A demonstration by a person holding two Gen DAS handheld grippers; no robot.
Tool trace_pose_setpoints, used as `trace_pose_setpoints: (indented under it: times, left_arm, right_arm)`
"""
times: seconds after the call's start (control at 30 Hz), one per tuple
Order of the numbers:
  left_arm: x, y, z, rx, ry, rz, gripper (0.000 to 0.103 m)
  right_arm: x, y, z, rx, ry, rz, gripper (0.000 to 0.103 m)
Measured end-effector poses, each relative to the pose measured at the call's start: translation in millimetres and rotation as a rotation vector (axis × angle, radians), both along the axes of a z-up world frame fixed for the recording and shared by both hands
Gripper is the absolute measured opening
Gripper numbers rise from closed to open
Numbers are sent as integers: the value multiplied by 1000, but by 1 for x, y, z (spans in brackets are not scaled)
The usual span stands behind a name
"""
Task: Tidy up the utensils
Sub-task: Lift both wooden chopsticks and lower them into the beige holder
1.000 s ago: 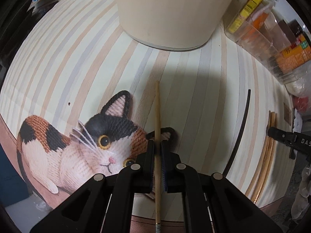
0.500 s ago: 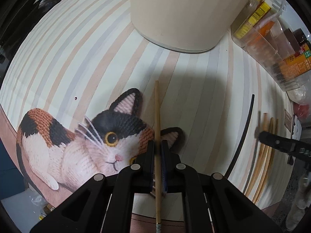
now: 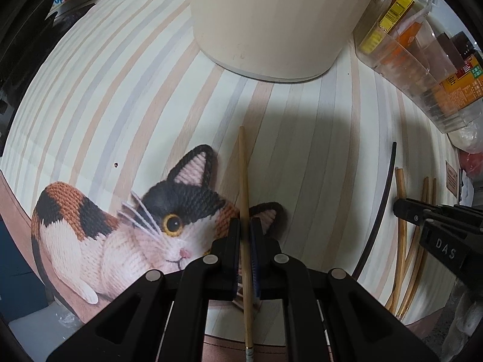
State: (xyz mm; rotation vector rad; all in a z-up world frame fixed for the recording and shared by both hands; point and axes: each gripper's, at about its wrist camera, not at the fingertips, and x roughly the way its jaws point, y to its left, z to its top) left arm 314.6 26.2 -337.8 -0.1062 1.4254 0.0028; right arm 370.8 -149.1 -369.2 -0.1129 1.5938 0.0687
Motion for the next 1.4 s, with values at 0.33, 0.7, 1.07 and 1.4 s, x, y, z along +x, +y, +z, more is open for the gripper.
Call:
trace_pose_setpoints:
  times: [0.33, 0.7, 1.07, 1.4]
  left_arm:
    - [0, -9, 12, 17, -44, -11, 4]
    - [-19, -9, 101, -36, -227, -26, 4]
    - [-29, -1, 209, -112, -475, -22, 3]
    - [-17, 1, 294, -140, -673, -22, 4]
  right_arm:
    - [-24, 12, 0, 102, -58, -87, 7]
    - [-52, -27, 83, 317, -254, -163, 7]
    - [-30, -26, 191, 439, -505, -140, 7]
    - [5, -13, 282, 488, -688, -102, 7]
